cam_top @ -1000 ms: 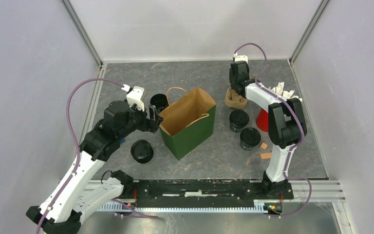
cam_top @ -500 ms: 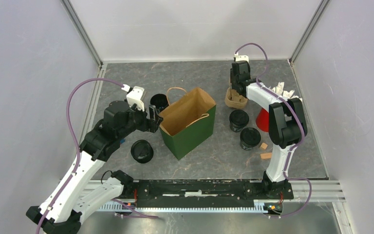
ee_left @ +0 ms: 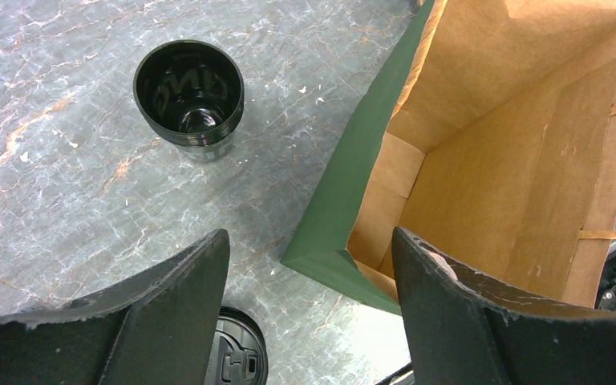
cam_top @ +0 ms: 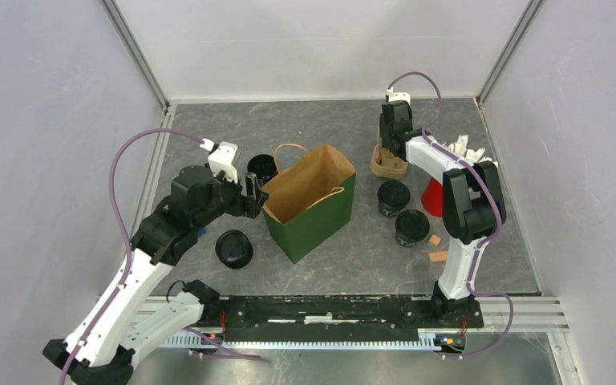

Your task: Pack the takeout coffee

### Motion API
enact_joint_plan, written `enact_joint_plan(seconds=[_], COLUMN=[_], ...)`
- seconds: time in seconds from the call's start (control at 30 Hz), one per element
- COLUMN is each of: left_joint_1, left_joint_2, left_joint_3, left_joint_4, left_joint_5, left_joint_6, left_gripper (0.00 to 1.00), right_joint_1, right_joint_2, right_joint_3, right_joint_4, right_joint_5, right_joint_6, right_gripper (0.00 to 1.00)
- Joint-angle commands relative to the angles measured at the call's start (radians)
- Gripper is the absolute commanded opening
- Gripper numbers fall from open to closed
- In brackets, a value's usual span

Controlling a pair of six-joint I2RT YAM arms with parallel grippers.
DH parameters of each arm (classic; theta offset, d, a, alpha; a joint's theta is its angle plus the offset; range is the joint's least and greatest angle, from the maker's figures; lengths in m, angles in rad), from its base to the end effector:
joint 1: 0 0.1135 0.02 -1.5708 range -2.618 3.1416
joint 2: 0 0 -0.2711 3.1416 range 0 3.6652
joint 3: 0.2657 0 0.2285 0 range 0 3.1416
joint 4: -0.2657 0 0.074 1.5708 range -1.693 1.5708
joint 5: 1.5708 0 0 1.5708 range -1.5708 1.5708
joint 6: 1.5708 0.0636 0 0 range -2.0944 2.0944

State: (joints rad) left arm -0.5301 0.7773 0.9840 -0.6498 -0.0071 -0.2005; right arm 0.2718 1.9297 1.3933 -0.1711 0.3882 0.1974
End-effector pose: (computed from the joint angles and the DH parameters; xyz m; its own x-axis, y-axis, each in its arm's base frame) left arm 0.1336 -0.0778 0.3486 -0.4621 0.0400 -0.8859 0.4164 0.8918 -0.1769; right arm 0.4268 0.0940 0.2199 -0.6083 0.0189 -0.7935 0.1509 0.9842 -0.0922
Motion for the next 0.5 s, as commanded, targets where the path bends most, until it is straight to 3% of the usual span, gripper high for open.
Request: enact_joint_plan(seconds=[0.0,0.47], left_joint_1=[-0.003,-0.002], left_joint_2=[-0.016,-0.02], left_joint_3=[0.012,0.012], left_joint_4=[0.012,0.013], left_joint_5=[-0.002,-0.001], left_joint_6=[0.011,0.012], left_gripper=[0.81,0.8], right_joint_1=[-0.009,-0.011], right_joint_2=[0.015,-0.012], right_joint_3=[0.046,0.051], right_joint_4=[0.002,0.012], right_joint_5=[-0.005,-0.015], right_joint_6=[0.02,0.019], right_gripper=[0.47,0.4])
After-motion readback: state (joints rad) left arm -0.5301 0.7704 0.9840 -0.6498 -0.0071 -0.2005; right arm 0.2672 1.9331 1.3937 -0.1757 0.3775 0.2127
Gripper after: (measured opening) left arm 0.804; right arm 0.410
